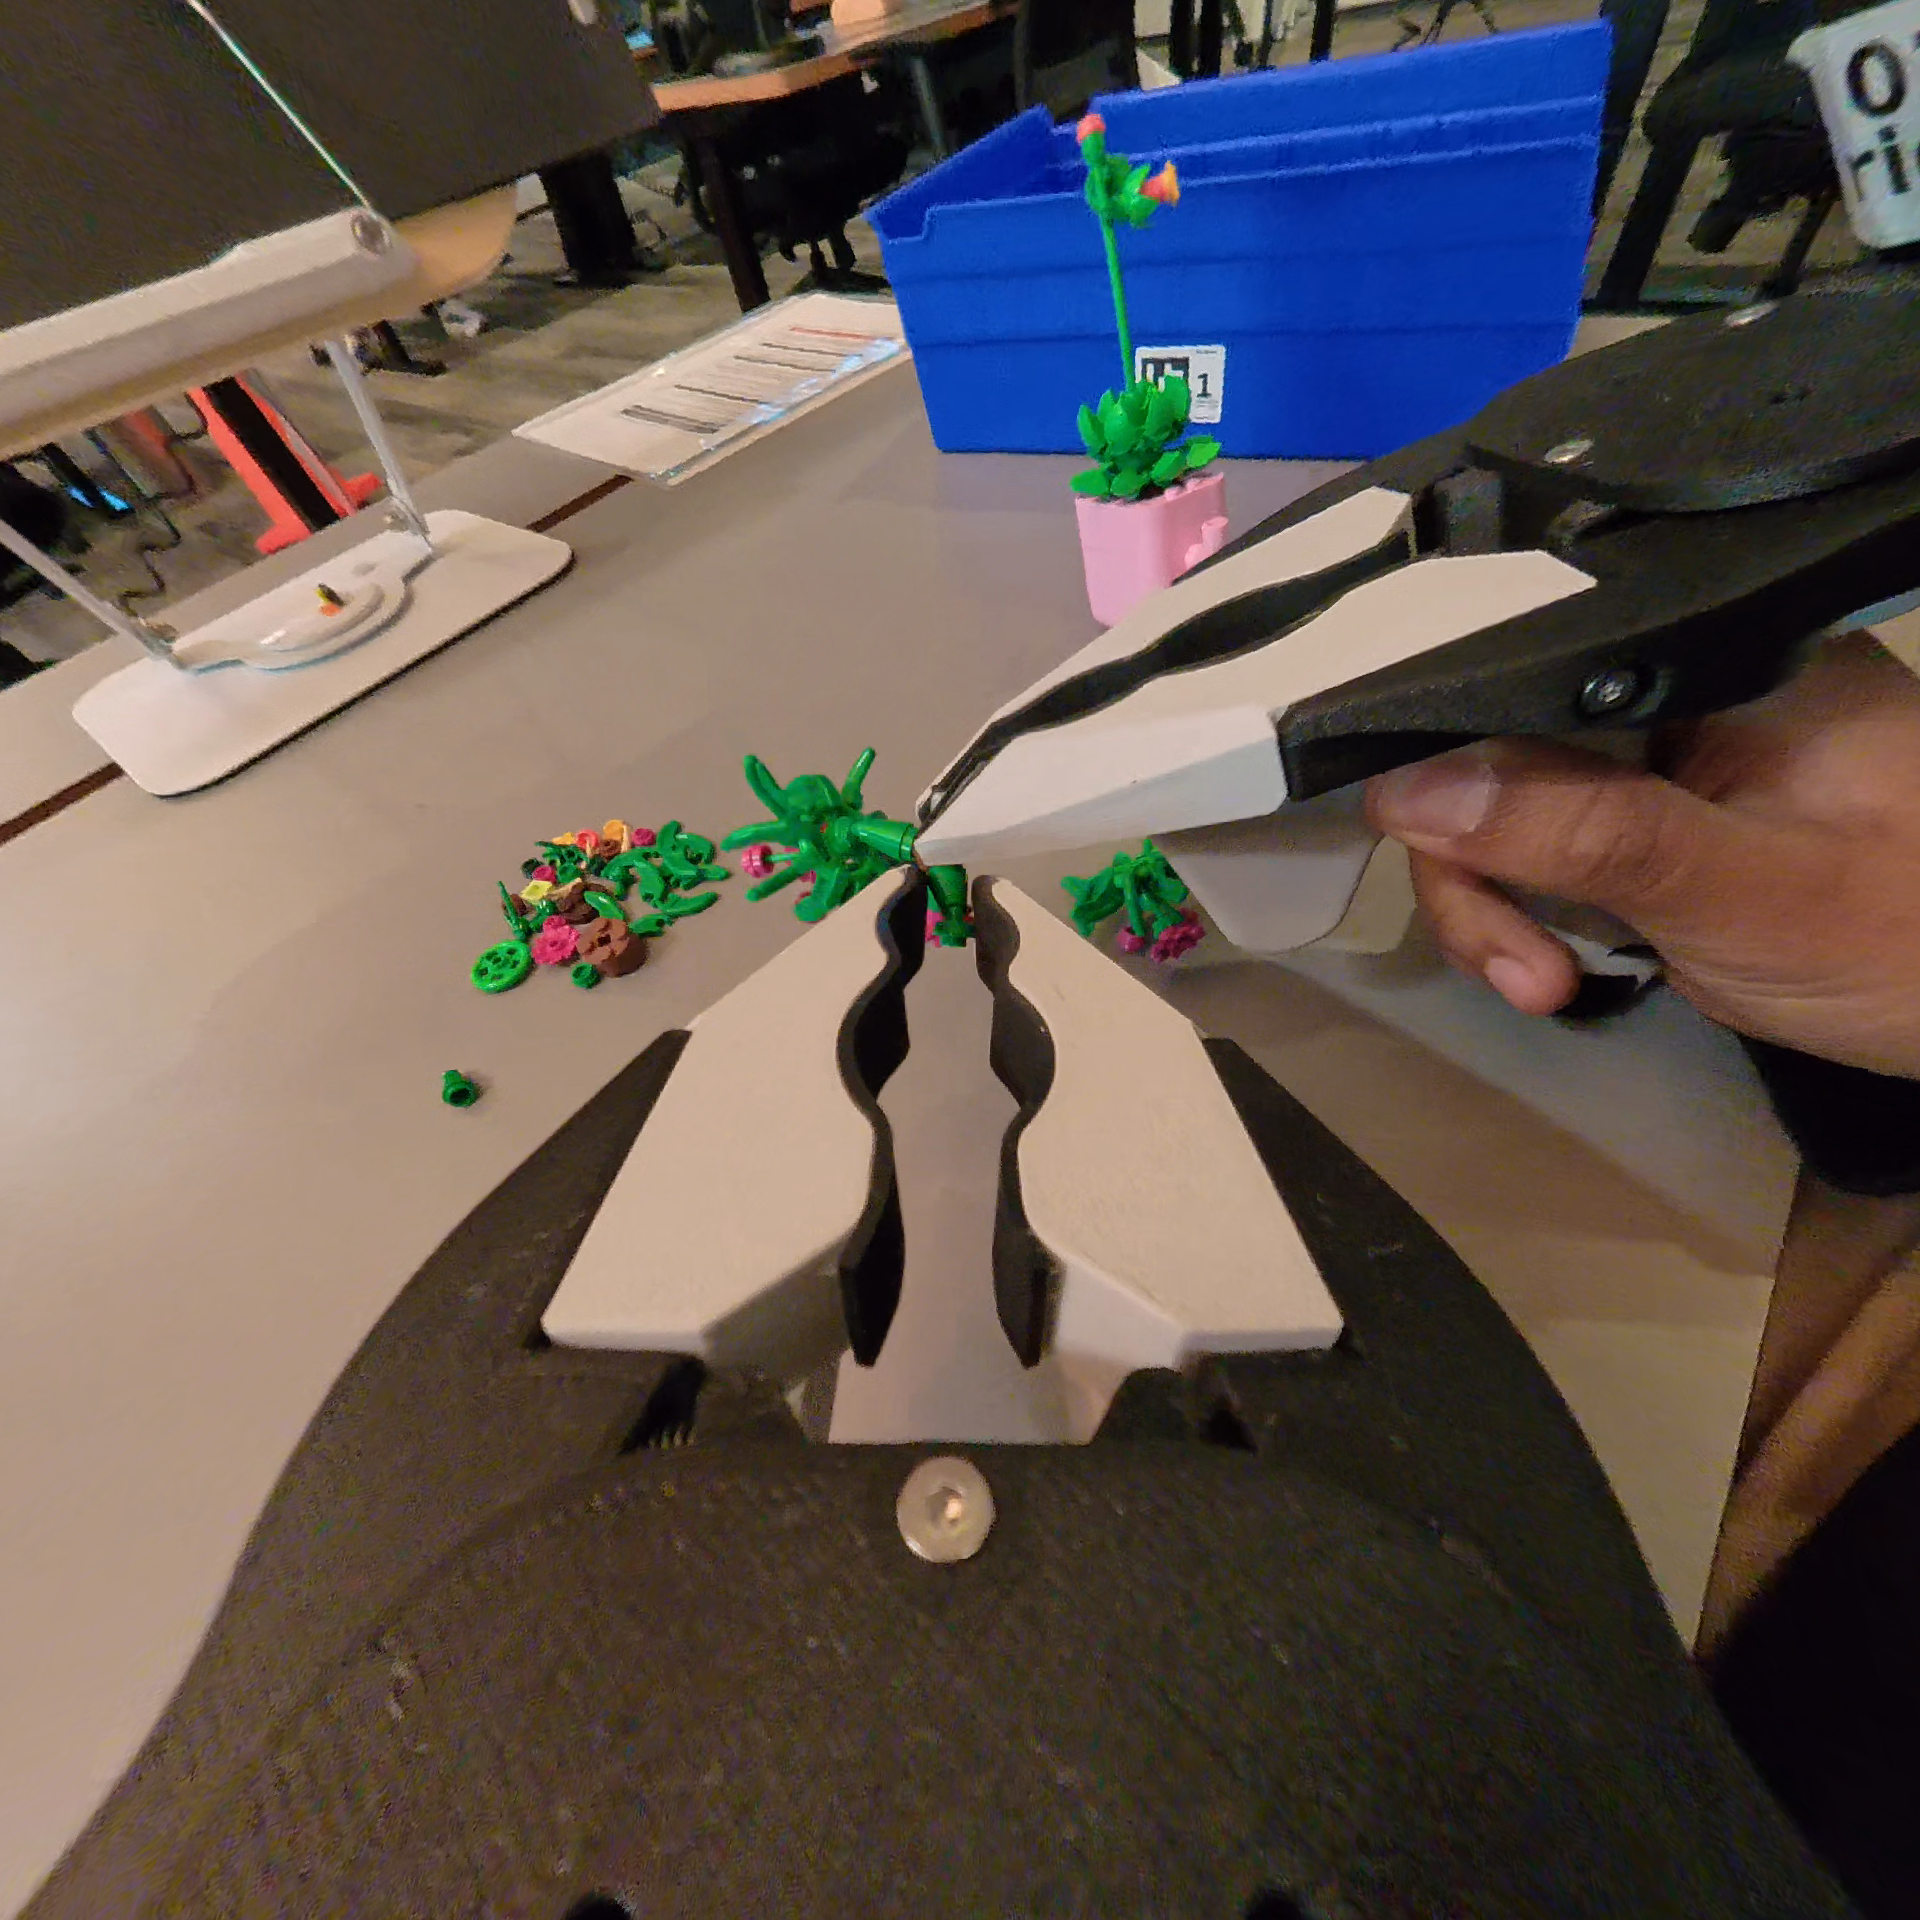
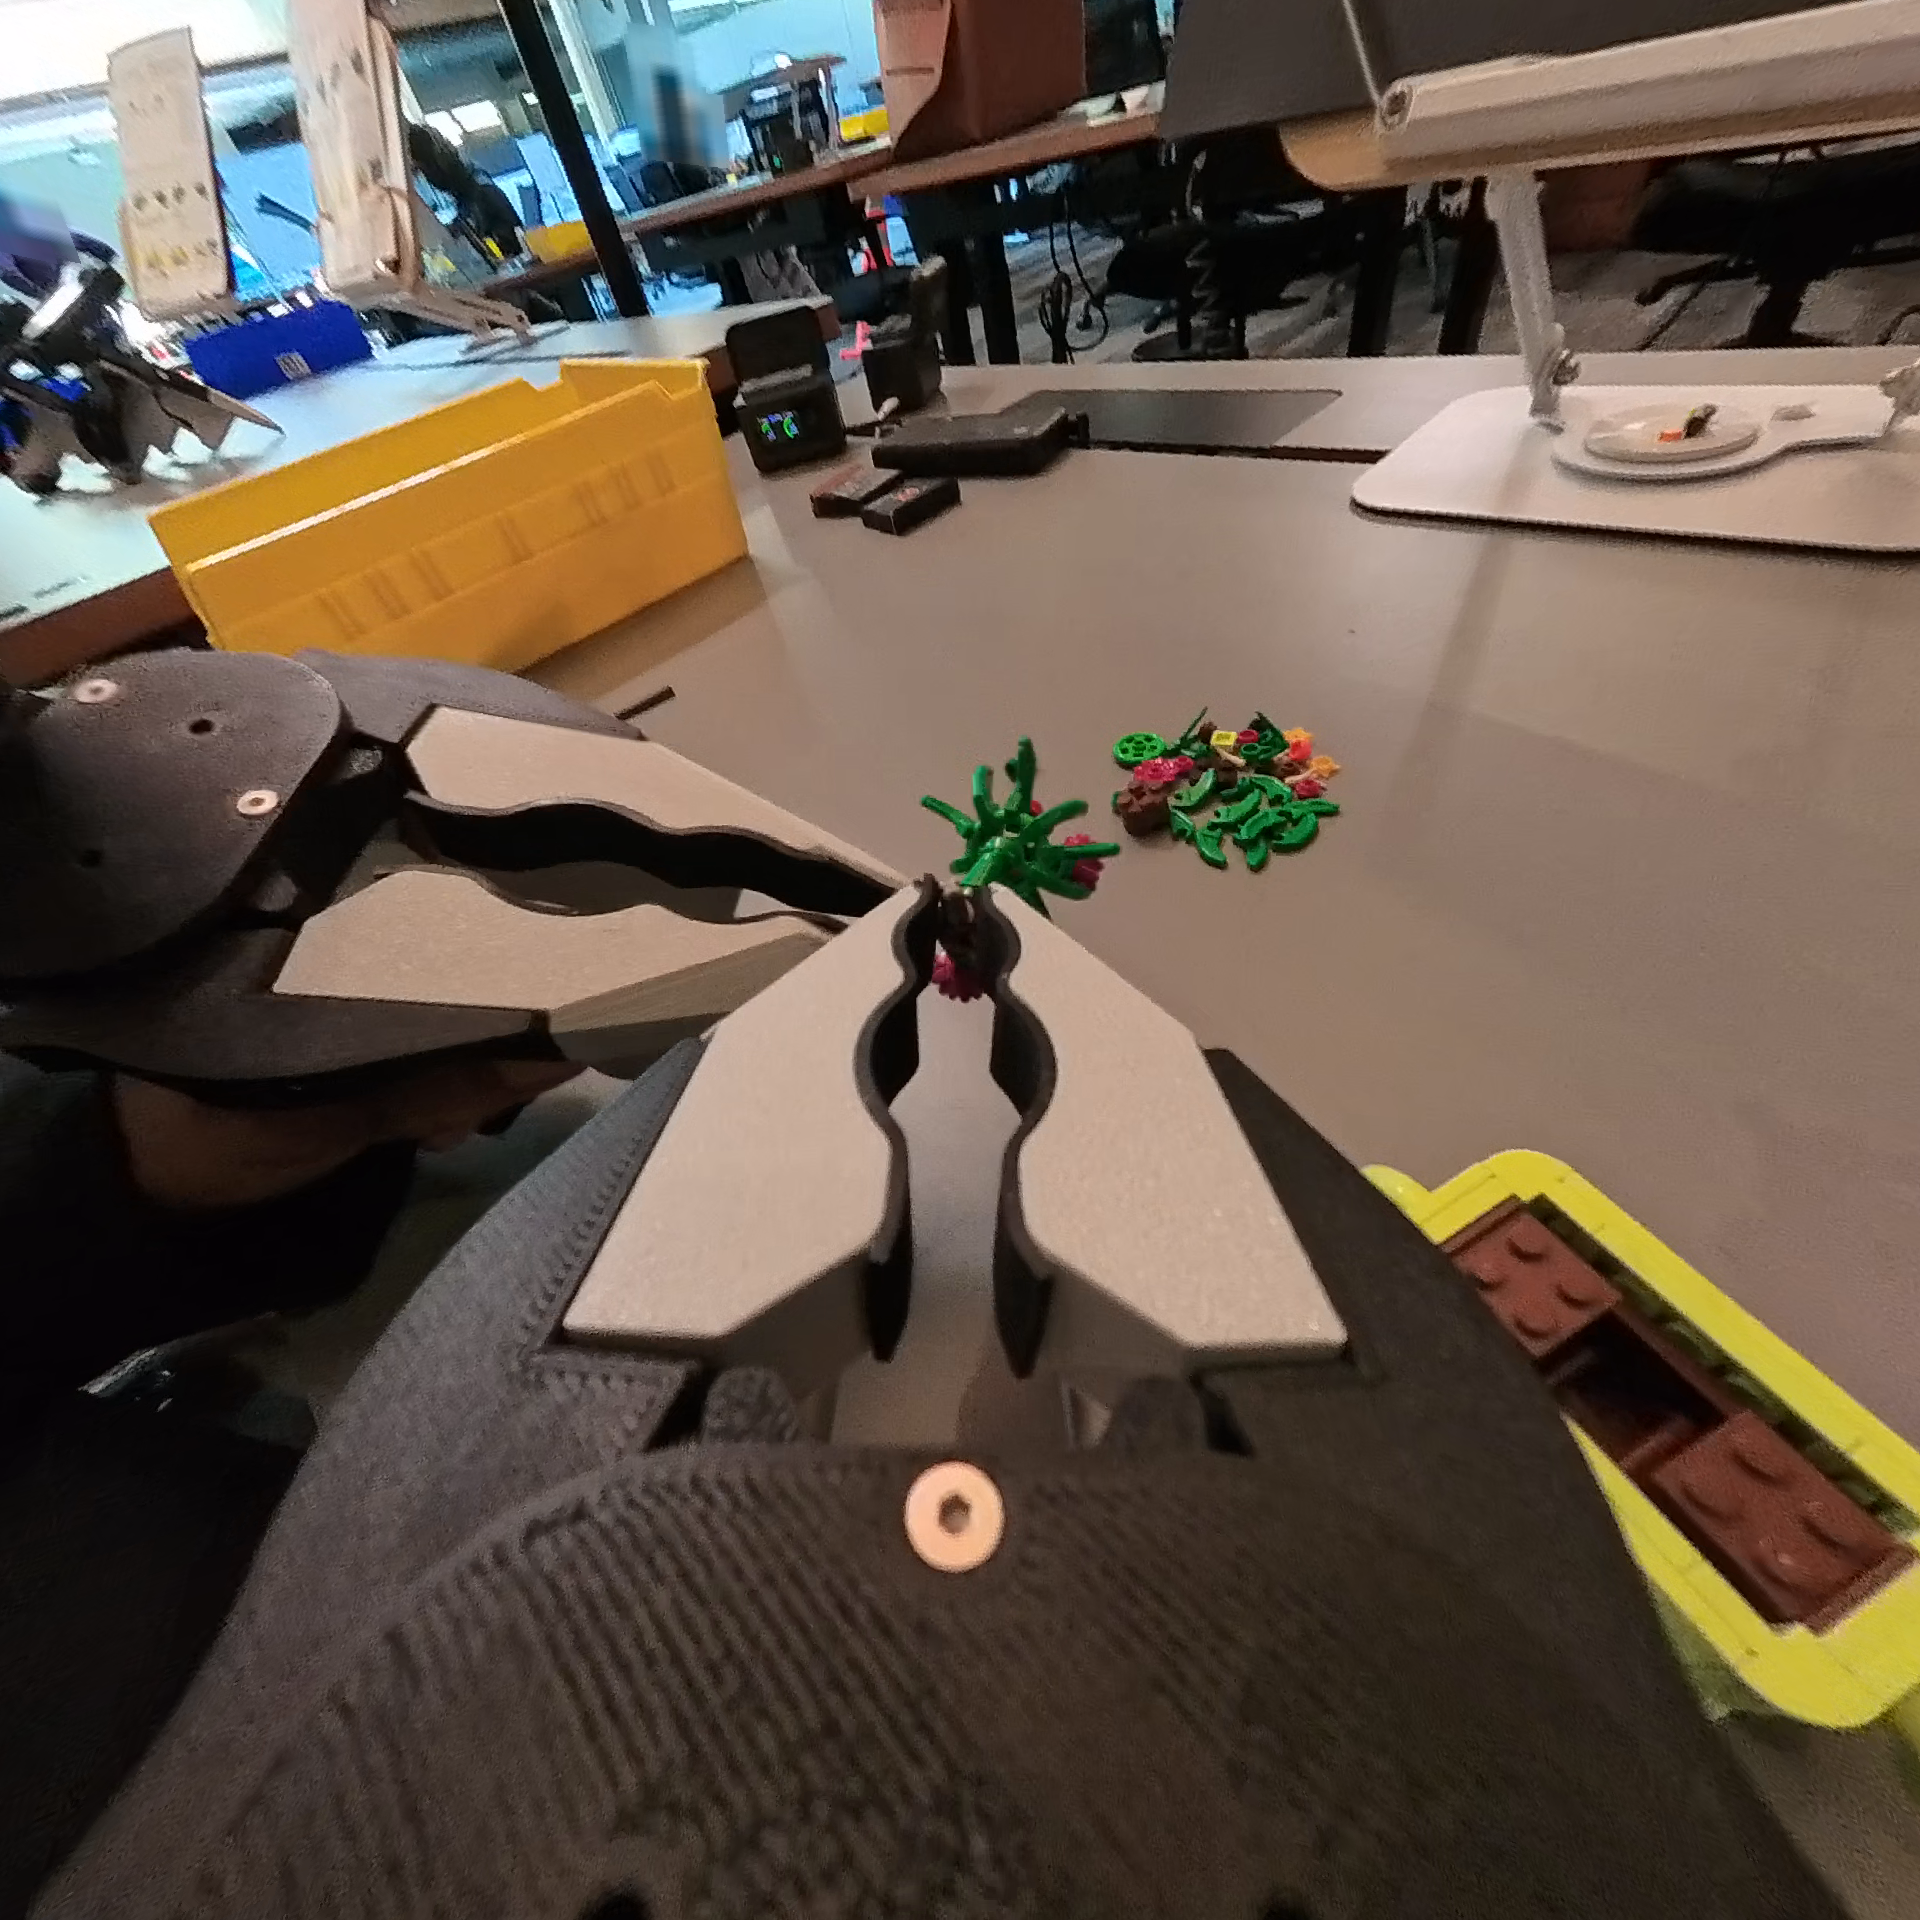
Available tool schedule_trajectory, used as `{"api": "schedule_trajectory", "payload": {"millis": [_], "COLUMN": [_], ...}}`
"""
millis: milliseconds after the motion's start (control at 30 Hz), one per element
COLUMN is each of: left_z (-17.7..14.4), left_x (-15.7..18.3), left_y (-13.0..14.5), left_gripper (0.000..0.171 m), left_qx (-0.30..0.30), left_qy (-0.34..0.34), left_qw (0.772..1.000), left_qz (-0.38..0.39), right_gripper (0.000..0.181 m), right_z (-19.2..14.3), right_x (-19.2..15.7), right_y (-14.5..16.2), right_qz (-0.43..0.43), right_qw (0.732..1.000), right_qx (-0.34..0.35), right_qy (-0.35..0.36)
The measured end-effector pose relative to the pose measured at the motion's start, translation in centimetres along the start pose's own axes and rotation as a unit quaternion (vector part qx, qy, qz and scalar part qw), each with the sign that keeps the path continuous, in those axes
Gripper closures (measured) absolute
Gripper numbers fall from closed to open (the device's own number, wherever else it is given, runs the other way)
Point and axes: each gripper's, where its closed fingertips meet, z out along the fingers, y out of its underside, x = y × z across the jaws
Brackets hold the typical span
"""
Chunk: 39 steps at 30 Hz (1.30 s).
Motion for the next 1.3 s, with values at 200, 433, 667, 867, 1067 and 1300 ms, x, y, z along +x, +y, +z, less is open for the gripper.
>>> {"api": "schedule_trajectory", "payload": {"millis": [200, 433, 667, 867, 1067, 1300], "left_z": [0.5, 0.7, 1.0, 1.0, 0.8, 0.4], "left_x": [-0.9, -2.3, -2.6, -2.4, -2.4, -0.8], "left_y": [1.6, 3.6, 4.7, 5.2, 4.8, 2.6], "left_gripper": [0.169, 0.168, 0.168, 0.163, 0.14, 0.118], "left_qx": [-0.042, -0.099, -0.133, -0.151, -0.137, -0.068], "left_qy": [-0.006, -0.006, 0.009, 0.018, 0.018, 0.061], "left_qw": [0.999, 0.995, 0.99, 0.987, 0.989, 0.995], "left_qz": [0.0, -0.022, -0.052, -0.059, -0.055, -0.032], "right_gripper": [0.169, 0.166, 0.153, 0.147, 0.145, 0.17], "right_z": [-0.6, -4.8, -4.9, -4.2, -3.5, -3.6], "right_x": [1.2, 3.0, 3.0, 2.9, 2.8, 2.9], "right_y": [0.5, 0.1, 4.7, 5.3, 5.8, 5.1], "right_qz": [-0.034, -0.084, -0.138, -0.175, -0.164, -0.162], "right_qw": [0.998, 0.994, 0.976, 0.969, 0.97, 0.972], "right_qx": [-0.03, -0.067, -0.165, -0.17, -0.173, -0.155], "right_qy": [0.033, 0.031, 0.031, 0.05, 0.049, 0.066]}}
